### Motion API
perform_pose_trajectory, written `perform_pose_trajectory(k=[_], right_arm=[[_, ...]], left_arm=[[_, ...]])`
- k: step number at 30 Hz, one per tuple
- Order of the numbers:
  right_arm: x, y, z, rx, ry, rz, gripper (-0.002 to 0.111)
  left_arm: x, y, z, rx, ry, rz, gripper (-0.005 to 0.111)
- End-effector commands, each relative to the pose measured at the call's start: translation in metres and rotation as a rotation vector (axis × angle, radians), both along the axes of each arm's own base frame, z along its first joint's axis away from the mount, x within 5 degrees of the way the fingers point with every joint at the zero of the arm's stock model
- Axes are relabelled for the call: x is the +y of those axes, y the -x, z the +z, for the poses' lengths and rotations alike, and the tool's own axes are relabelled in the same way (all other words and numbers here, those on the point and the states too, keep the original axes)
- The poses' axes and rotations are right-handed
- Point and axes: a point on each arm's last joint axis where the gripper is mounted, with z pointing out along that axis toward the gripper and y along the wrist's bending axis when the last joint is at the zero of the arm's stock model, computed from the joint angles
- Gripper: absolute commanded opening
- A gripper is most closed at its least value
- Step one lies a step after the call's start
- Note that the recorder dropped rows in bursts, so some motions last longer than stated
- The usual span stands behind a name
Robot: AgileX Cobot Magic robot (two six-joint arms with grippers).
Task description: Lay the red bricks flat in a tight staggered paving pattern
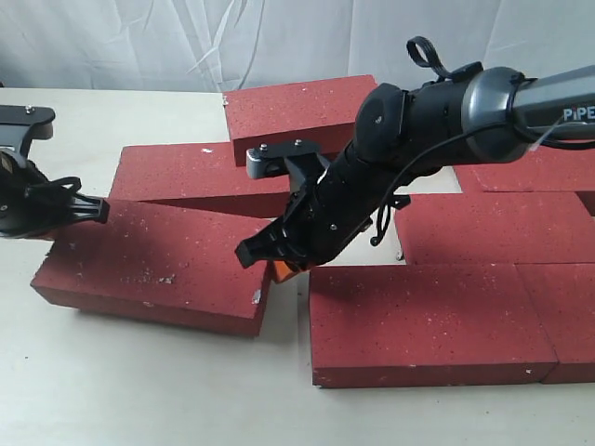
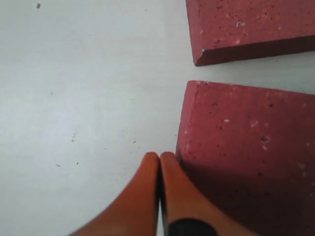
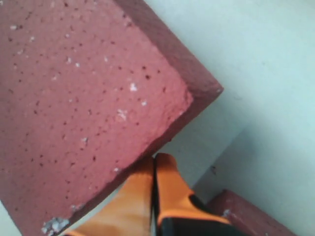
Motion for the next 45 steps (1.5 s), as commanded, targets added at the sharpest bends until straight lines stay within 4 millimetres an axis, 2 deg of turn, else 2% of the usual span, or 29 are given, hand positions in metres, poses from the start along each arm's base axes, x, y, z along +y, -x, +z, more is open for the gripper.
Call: perform_pose_trajectory(k=[1, 4, 15, 22, 27, 32, 35, 39, 43, 45], right_arm=[[0.002, -0.002, 0.002, -0.048, 0.013, 0.027, -0.001], [0.000, -0.003, 0.001, -0.057, 0.038, 0.024, -0.001], [-0.008, -0.009, -0.001, -0.084, 0.097, -0.018, -0.001], [-0.035, -0.029, 0.003, -0.071, 0.092, -0.148, -0.001], [-0.055, -0.040, 0.022, -0.110, 0.050, -0.230, -0.001], [-0.085, -0.044, 0.057, -0.137, 0.017, -0.298, -0.001], [-0.101, -0.041, 0.069, -0.109, 0.032, -0.301, -0.001], [-0.126, -0.042, 0.090, -0.152, 0.023, -0.355, -0.001], [-0.126, -0.041, 0.094, -0.157, 0.005, -0.366, -0.001], [-0.126, -0.041, 0.094, -0.157, 0.005, -0.366, -0.001]], left_arm=[[-0.002, -0.001, -0.015, 0.045, 0.022, 0.025, 0.000], [-0.002, -0.002, -0.020, 0.062, 0.019, 0.025, 0.000], [0.000, -0.003, -0.020, 0.047, -0.009, 0.000, 0.000], [0.019, -0.017, -0.008, -0.016, 0.029, 0.101, 0.000], [0.024, -0.030, 0.002, -0.133, 0.055, 0.127, 0.000], [0.022, -0.057, 0.020, -0.227, 0.076, 0.131, 0.000], [0.021, -0.070, 0.017, -0.194, 0.063, 0.125, 0.000], [0.021, -0.095, -0.006, -0.133, 0.039, 0.114, 0.000], [0.020, -0.114, -0.034, -0.060, 0.014, 0.100, 0.000], [0.020, -0.119, -0.041, -0.042, 0.012, 0.101, 0.000]])
